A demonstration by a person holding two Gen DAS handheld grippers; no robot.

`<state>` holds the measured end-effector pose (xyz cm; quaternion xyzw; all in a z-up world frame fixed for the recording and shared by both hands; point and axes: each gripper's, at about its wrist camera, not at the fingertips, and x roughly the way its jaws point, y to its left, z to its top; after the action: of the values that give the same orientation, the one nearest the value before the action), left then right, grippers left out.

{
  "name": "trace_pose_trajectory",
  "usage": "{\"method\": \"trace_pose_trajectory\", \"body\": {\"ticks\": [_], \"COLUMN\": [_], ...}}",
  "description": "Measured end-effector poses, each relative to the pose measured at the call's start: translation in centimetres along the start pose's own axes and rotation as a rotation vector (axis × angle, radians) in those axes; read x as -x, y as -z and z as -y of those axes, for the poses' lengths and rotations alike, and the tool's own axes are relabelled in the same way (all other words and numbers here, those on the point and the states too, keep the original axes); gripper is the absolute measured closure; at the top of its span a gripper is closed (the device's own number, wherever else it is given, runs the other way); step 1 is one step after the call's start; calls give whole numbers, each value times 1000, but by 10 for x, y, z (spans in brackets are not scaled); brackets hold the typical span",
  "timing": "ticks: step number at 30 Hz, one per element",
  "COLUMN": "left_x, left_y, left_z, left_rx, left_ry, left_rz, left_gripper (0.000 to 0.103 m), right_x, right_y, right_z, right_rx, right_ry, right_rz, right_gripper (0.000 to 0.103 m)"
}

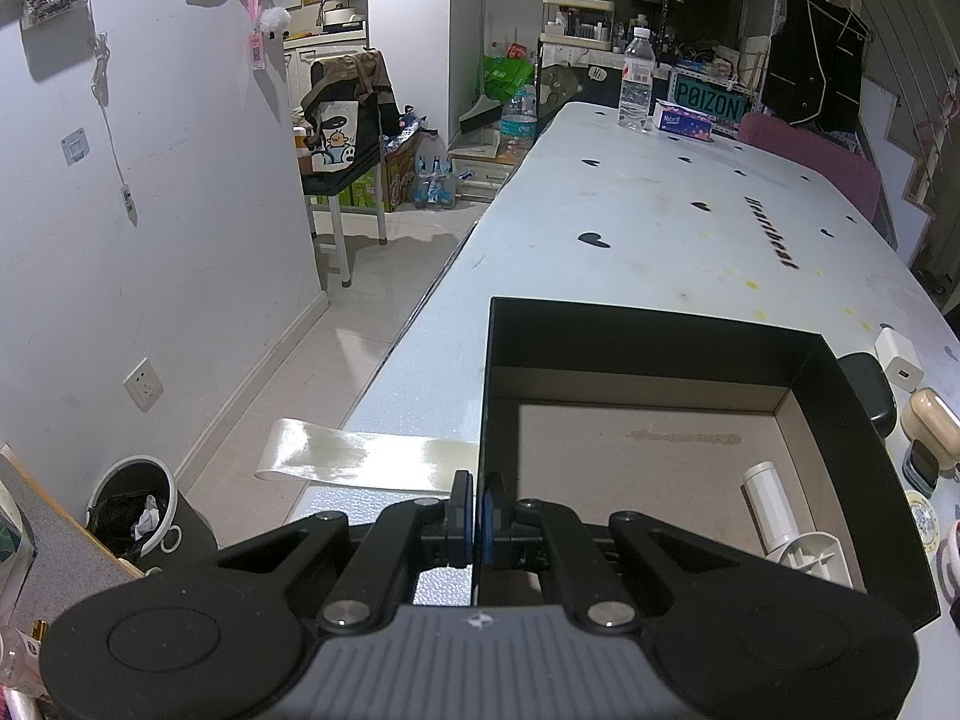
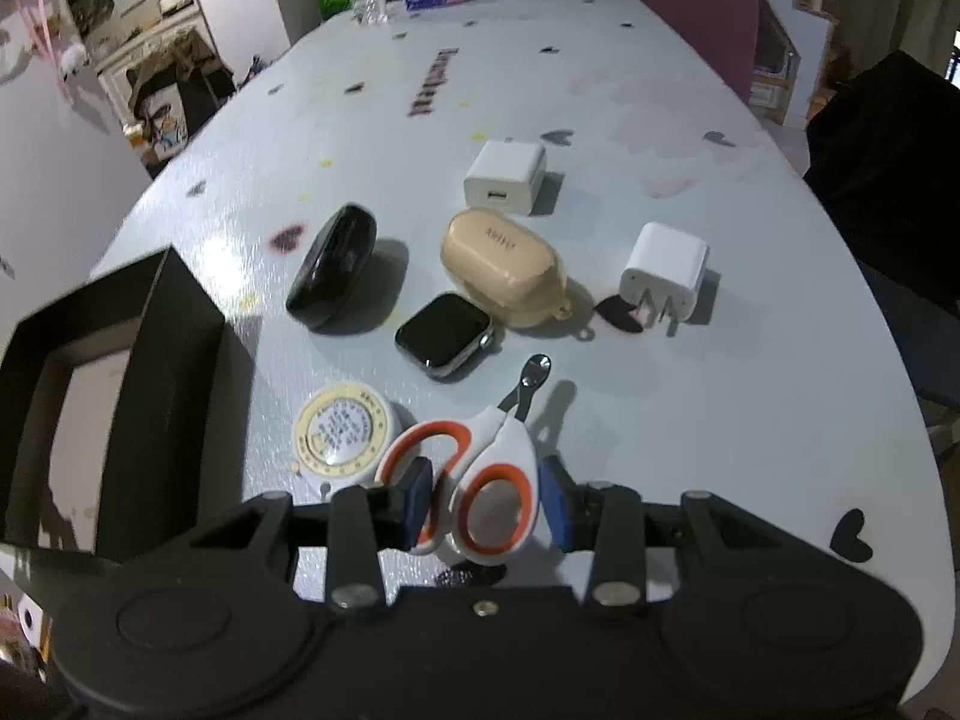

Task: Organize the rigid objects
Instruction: 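Carry the scissors into the black box and release them with the right gripper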

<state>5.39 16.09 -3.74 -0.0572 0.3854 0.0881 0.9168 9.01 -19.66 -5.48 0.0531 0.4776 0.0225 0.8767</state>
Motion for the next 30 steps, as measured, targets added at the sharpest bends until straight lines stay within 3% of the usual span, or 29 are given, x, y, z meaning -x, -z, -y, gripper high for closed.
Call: {"method": "trace_pose_trajectory", "body": {"ticks": [8, 14, 22, 30], "left_x": [0, 0, 0, -1], "left_y": [0, 0, 0, 0], "left_z": [0, 1, 1, -3], "left_rx": [-3, -1, -2, 5], "left_ry": [-3, -1, -2, 4], "left_rz": [1, 0, 1, 3], "left_gripper": [100, 100, 100, 100], "right_x": [38, 70, 50, 14], "right_y": [-15, -30, -28, -4], "right_z": [-3, -48, -129, -187], "right_rx": [-29, 48, 184, 307], "right_ry": [-73, -198, -345, -360], "right_rz": [107, 175, 91, -13], "right_gripper": [63, 63, 63, 63]}}
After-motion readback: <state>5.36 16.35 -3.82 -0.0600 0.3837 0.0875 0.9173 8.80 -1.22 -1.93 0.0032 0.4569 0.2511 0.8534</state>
